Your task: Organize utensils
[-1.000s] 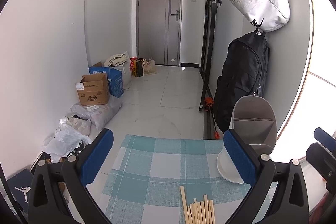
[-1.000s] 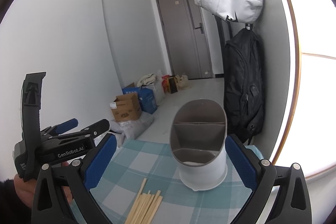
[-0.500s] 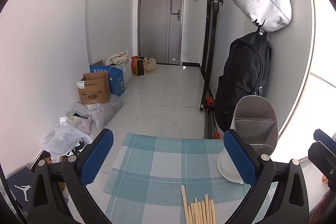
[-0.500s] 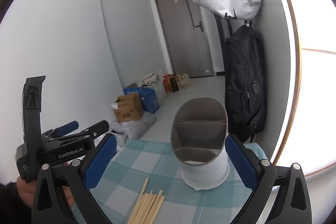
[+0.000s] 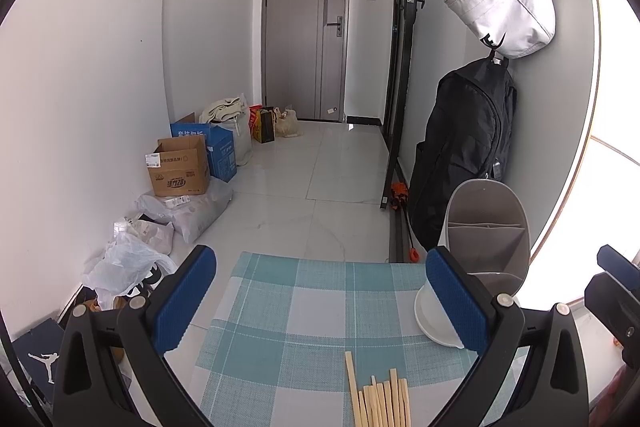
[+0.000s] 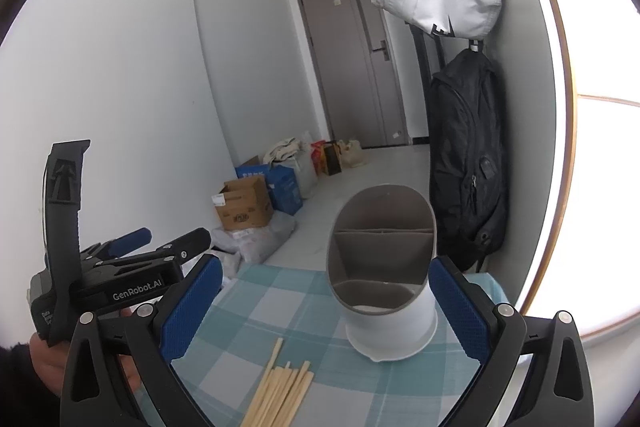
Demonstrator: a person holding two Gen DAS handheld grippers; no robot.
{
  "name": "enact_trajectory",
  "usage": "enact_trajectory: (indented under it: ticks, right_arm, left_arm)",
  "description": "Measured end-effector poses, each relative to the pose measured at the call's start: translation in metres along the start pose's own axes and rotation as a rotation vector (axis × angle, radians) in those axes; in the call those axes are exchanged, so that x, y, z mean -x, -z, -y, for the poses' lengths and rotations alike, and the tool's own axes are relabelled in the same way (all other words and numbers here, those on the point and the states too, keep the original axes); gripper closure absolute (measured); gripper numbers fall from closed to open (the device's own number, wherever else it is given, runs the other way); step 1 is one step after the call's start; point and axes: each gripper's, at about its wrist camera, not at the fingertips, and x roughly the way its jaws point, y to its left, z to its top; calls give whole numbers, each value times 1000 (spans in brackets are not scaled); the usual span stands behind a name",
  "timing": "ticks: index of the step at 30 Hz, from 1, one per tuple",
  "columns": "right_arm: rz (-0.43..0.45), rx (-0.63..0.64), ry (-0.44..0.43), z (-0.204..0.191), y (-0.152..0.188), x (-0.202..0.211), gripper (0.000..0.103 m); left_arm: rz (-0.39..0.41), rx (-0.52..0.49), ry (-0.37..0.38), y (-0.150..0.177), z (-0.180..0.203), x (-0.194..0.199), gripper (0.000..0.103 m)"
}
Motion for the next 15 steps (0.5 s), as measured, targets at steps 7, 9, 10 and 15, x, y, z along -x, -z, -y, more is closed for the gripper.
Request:
enact_trajectory:
  ticks: [7,9,10,15]
  right_arm:
    - [-2,6,-2,0,0,0,0]
    - [-2,7,-3,0,0,0,0]
    - [-3,7,-3,0,0,0,0]
    - [-12,8,-1,-1,1,-2,0]
  left_arm:
    - [-7,1,-4,1,-1,-1,1]
    - [-9,4,-3,1,-1,-2,1]
    - [-11,4,-3,1,-1,-2,1]
    - [-20,1,2,1,-1,-3,1]
